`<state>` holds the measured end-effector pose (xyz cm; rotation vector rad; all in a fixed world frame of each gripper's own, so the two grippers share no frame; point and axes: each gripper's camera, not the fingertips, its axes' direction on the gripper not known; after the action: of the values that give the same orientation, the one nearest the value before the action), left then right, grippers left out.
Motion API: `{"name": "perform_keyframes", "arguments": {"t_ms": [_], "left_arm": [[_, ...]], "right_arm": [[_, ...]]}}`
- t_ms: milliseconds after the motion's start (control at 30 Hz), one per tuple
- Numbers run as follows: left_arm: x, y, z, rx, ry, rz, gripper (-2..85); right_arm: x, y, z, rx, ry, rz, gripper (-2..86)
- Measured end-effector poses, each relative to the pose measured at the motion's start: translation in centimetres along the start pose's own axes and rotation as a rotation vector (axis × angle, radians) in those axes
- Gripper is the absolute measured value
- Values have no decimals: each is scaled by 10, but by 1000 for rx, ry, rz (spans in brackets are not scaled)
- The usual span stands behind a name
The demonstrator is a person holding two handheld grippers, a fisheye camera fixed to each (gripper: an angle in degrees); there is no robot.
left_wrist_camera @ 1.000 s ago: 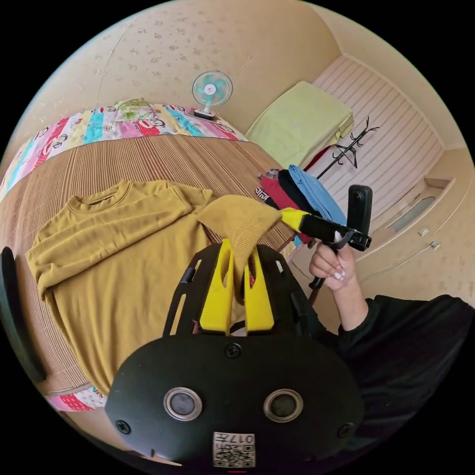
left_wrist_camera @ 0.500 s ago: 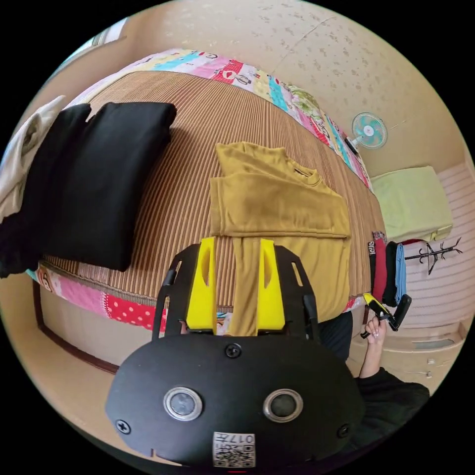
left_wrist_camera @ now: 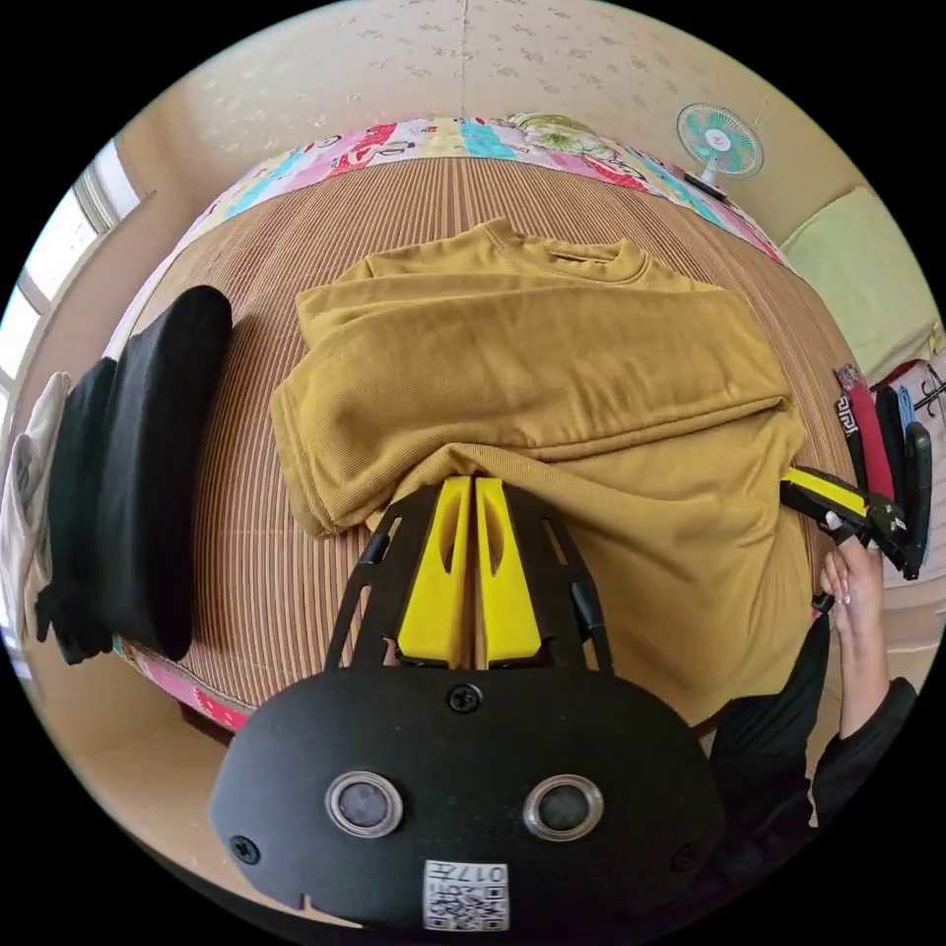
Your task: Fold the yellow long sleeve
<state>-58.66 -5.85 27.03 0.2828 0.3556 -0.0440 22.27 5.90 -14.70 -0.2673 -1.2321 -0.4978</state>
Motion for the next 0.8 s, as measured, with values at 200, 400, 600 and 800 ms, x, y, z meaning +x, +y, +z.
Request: {"name": "perform_keyframes", "arguments": {"t_ms": [200, 400, 600, 800], "left_arm": [[-23, -106, 9, 12, -17, -80, 2], [-95, -24, -70, 226, 313, -163, 89], [-113, 119, -101, 163, 235, -176, 137], [-121, 158, -89, 91, 199, -261, 82]], "right_arm": [[33, -100, 4, -109, 147, 16, 17], [68, 19, -79, 135, -51, 58, 49], [90, 151, -73, 31, -222, 186, 113], [110, 188, -78, 63, -368, 362, 64]]}}
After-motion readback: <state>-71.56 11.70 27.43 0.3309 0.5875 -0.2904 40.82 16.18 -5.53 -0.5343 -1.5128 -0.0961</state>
